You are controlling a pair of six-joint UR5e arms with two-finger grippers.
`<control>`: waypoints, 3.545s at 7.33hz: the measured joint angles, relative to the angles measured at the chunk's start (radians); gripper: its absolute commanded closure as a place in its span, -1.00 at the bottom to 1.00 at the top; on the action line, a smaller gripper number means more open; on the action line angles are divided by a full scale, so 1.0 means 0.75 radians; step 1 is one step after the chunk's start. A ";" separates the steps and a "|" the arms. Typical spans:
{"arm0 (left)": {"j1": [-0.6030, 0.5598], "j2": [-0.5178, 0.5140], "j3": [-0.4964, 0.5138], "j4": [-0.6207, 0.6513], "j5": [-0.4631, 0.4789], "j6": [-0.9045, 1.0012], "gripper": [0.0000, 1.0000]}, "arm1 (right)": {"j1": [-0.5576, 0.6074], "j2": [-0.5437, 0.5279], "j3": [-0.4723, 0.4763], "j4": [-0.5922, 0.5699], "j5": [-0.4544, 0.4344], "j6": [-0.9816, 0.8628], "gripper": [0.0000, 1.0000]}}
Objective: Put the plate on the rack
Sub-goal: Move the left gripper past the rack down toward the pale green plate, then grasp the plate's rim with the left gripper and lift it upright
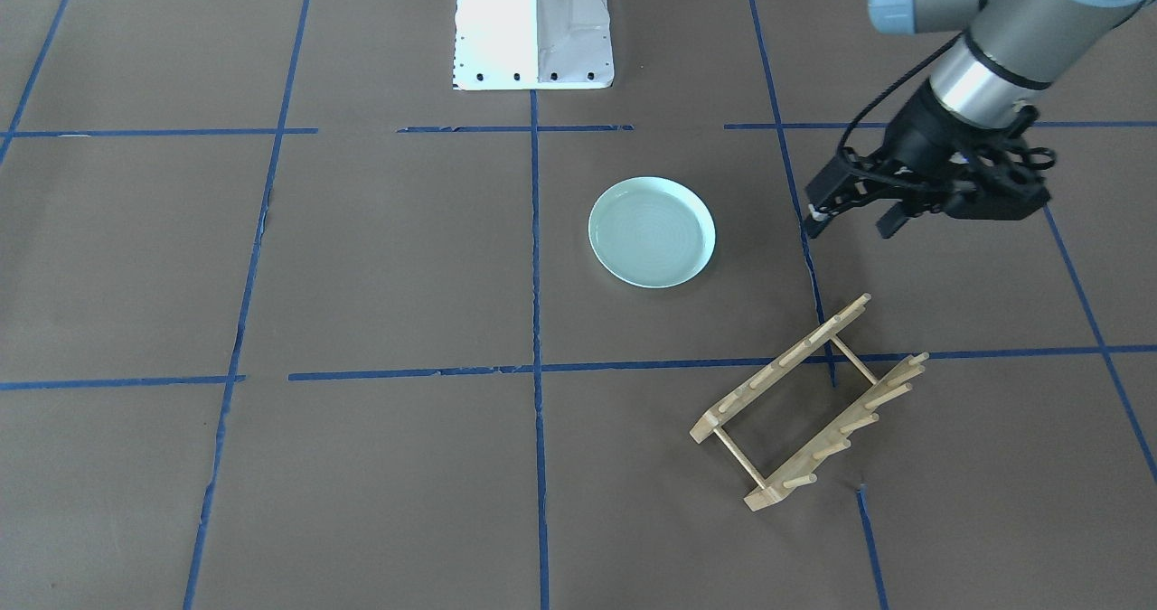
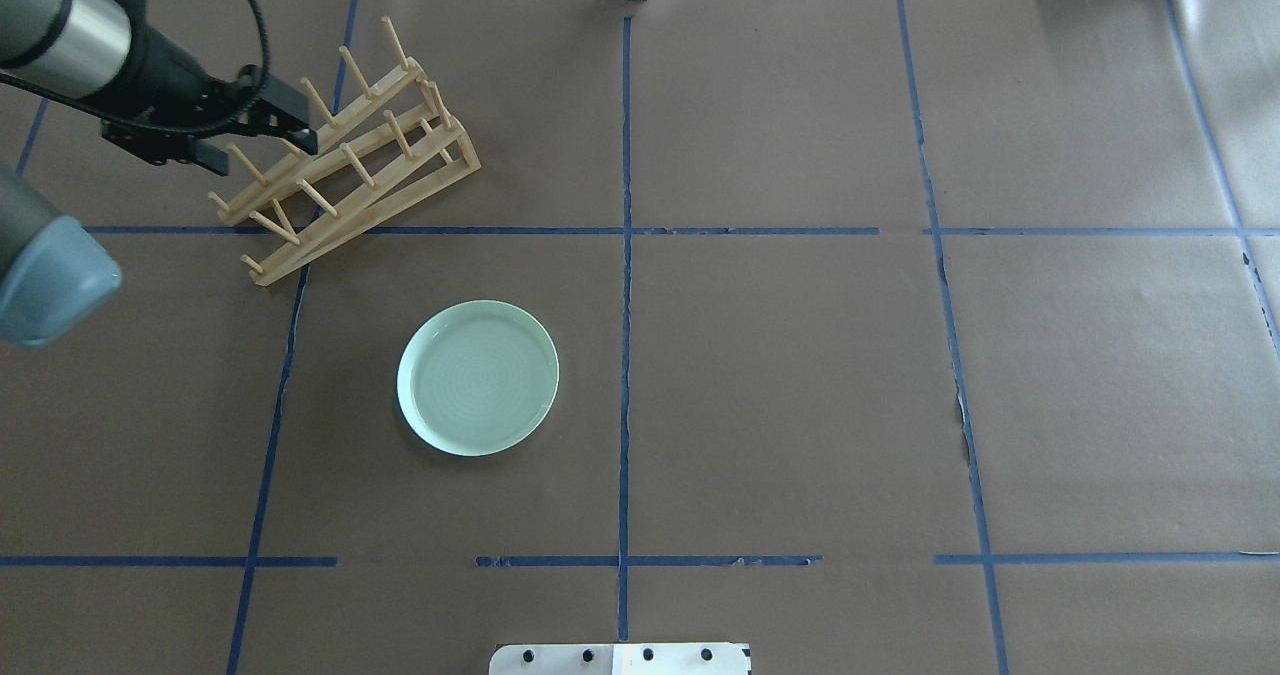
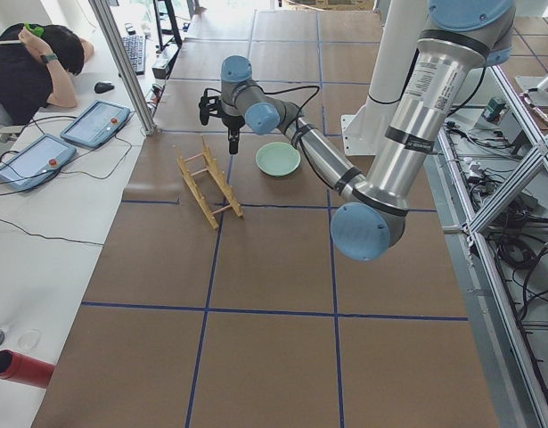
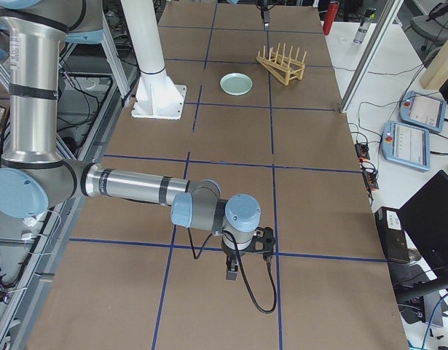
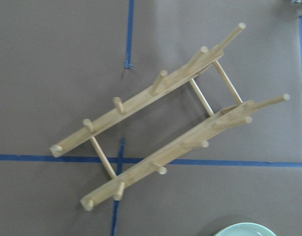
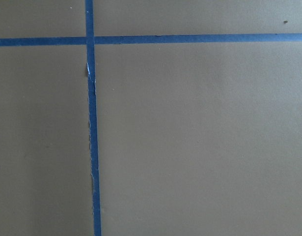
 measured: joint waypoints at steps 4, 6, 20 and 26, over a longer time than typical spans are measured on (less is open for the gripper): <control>0.306 -0.414 0.311 0.343 0.196 -0.378 -1.00 | 0.000 0.000 0.001 0.000 0.000 0.000 -1.00; 0.399 -0.566 0.554 0.371 0.216 -0.490 -1.00 | 0.000 0.000 0.001 0.000 0.000 0.000 -1.00; 0.550 -0.583 0.715 0.314 0.320 -0.511 1.00 | 0.001 0.000 0.001 0.000 0.000 0.000 -1.00; 0.310 -0.564 0.403 0.012 0.091 -0.508 1.00 | 0.001 0.000 0.002 0.000 0.000 0.000 -1.00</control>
